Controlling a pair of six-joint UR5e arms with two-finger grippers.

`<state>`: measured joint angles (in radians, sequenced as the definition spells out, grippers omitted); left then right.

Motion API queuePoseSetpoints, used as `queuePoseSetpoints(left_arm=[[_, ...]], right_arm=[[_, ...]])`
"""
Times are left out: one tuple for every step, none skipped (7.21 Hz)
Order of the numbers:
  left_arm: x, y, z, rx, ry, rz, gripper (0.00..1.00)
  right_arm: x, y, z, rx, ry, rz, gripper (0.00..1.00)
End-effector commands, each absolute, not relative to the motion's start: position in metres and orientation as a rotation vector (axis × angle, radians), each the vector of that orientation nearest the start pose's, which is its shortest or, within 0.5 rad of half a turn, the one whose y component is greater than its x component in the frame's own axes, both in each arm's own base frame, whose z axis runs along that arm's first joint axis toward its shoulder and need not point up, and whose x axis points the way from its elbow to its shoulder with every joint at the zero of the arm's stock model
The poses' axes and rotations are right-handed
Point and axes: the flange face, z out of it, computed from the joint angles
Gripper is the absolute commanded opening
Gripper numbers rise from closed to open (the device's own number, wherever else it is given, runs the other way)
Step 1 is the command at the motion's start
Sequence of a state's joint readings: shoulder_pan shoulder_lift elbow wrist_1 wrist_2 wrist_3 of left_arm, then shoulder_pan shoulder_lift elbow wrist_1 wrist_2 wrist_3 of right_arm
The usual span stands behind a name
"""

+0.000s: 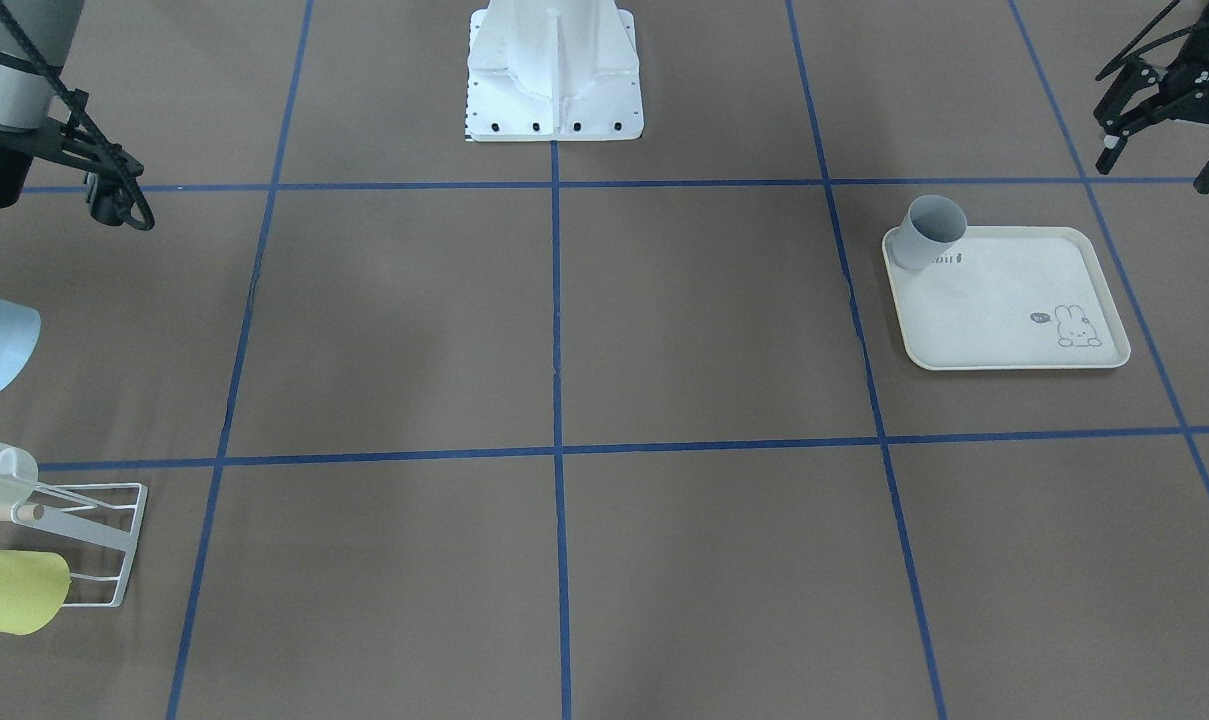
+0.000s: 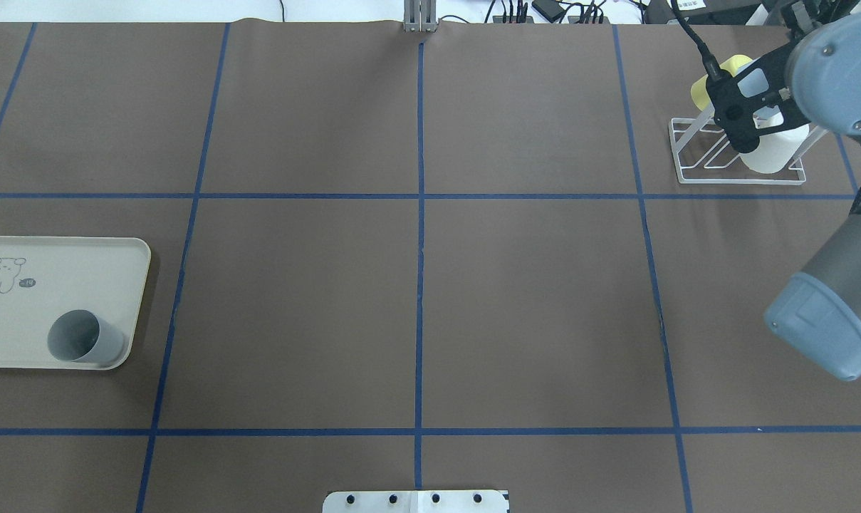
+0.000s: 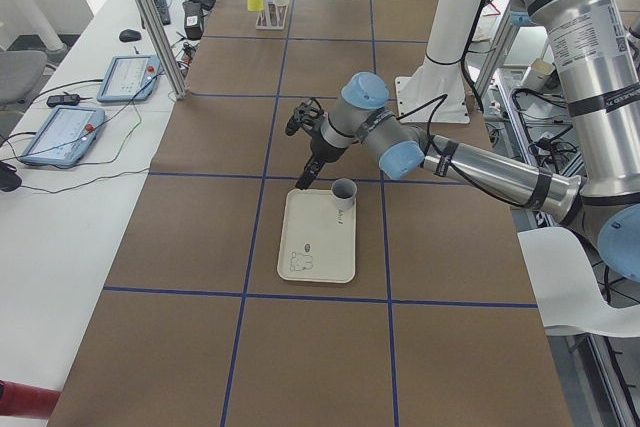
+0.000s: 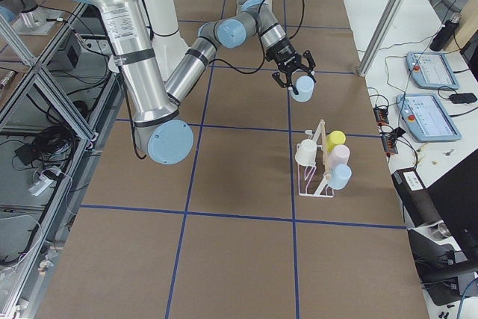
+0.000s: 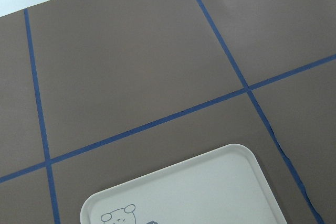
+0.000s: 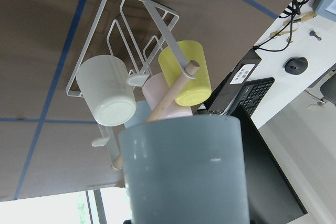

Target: Transfer IKEA cup to right arm and place on rack

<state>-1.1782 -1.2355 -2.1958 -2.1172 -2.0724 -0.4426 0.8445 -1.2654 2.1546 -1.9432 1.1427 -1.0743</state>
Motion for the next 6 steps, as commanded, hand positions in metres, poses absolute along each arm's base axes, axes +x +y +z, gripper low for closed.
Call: queuePoseSetpoints(left_arm=[[0.062,-0.373,0.436,0.560,0.766,0.164,1.00],[0.062,-0.373,0.436,0.561,0.765,0.163,1.00],[0.062,-0.373,0.436,0.561,0.765,0.163,1.00],[0.062,-0.373,0.436,0.564,0.767,0.163,1.00],[0.062,-0.373,0.436,0.564,0.767,0.163,1.00],[0.062,-0.372,0.435,0.566,0.768,0.163,1.00]], right_arm=[[-0.240,-0.494,0.318,0.414,0.670,-1.637,0.19],[-0.251,-0.498,0.333,0.381,0.691,-1.620,0.19],[-0.255,-0.498,0.336,0.375,0.692,-1.627,0.19],[-0.256,-0.499,0.343,0.359,0.697,-1.628,0.19],[-0.258,-0.502,0.344,0.346,0.728,-1.624,0.18],[-0.262,-0.506,0.352,0.370,0.732,-1.613,0.18]])
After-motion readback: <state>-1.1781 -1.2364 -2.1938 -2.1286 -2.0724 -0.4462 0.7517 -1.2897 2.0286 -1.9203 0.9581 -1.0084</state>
